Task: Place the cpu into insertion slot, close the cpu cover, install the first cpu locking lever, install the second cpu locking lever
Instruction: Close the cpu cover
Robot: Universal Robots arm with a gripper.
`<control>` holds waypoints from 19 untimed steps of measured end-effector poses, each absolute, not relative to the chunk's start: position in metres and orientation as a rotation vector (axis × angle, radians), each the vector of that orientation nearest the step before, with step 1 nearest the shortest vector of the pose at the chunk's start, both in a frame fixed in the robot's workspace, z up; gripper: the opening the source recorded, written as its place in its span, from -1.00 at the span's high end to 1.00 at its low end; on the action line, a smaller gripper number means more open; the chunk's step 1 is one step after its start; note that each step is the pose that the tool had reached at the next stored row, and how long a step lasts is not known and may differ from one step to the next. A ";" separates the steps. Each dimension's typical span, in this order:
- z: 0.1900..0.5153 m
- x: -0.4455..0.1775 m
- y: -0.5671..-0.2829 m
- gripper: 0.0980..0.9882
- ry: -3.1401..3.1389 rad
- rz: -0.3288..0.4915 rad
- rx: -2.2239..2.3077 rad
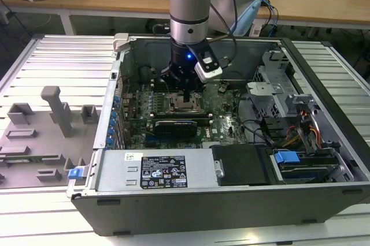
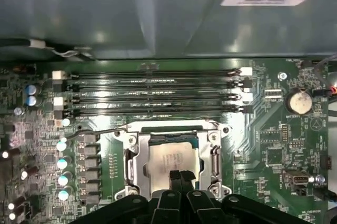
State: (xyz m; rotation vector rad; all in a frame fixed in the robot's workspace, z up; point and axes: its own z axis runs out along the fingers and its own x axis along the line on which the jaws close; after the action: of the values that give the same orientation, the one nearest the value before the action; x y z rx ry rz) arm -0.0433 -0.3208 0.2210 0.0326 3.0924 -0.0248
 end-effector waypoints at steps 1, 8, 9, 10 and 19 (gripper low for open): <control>0.221 -0.043 -0.321 0.98 3.093 -0.025 0.014; 0.219 -0.052 -0.321 0.98 3.092 -0.023 -0.050; 0.219 -0.054 -0.321 0.98 3.092 -0.023 -0.051; 0.218 -0.057 -0.321 0.98 3.092 -0.023 -0.057; 0.209 -0.070 -0.316 0.98 3.089 -0.021 -0.133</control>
State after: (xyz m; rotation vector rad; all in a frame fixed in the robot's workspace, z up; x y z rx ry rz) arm -0.0697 -0.3162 0.2086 -0.1330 3.0892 -0.0213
